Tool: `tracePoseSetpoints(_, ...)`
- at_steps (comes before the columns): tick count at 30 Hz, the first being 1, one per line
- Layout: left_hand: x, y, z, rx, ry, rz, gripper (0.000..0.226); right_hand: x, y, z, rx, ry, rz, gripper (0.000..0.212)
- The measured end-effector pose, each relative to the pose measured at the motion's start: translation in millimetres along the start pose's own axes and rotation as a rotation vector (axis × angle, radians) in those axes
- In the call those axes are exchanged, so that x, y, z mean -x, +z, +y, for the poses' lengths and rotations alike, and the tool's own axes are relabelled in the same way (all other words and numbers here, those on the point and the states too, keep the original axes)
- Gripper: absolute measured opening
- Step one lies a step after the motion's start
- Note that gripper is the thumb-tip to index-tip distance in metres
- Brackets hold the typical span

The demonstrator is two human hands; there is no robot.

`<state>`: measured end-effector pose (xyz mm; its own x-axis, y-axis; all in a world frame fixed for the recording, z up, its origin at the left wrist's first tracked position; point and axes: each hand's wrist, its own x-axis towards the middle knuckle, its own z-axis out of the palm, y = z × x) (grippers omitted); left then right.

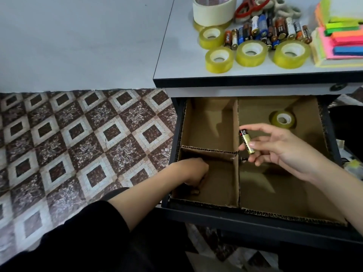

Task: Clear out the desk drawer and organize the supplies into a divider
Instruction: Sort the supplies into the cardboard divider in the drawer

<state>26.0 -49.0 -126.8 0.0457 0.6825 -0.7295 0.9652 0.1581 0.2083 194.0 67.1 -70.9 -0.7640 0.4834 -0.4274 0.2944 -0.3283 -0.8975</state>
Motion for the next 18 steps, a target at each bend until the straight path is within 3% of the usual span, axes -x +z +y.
tracePoseSetpoints(11, 3.7, 1.7, 0.3, -0.099, 0.04, -0.053, 0.021, -3.0, 0.1, 1.0, 0.007, -0.009, 0.04, 0.04)
tracePoseSetpoints(13, 12.6, -8.1, -1.2, 0.026, 0.073, -0.065, 0.025, -4.3, 1.0, 1.3, 0.014, 0.003, 0.037, 0.04)
tracePoseSetpoints(16, 45.2, -35.4, -12.0, 0.424, 0.209, -0.096, 0.025, -4.4, 5.0, -0.1, 0.021, 0.021, 0.028, 0.032)
tracePoseSetpoints(18, 71.6, -52.0, -26.2, 0.648, 0.278, -0.025, 0.016, -0.5, 10.4, -3.1, 0.078, 0.019, -0.008, 0.026)
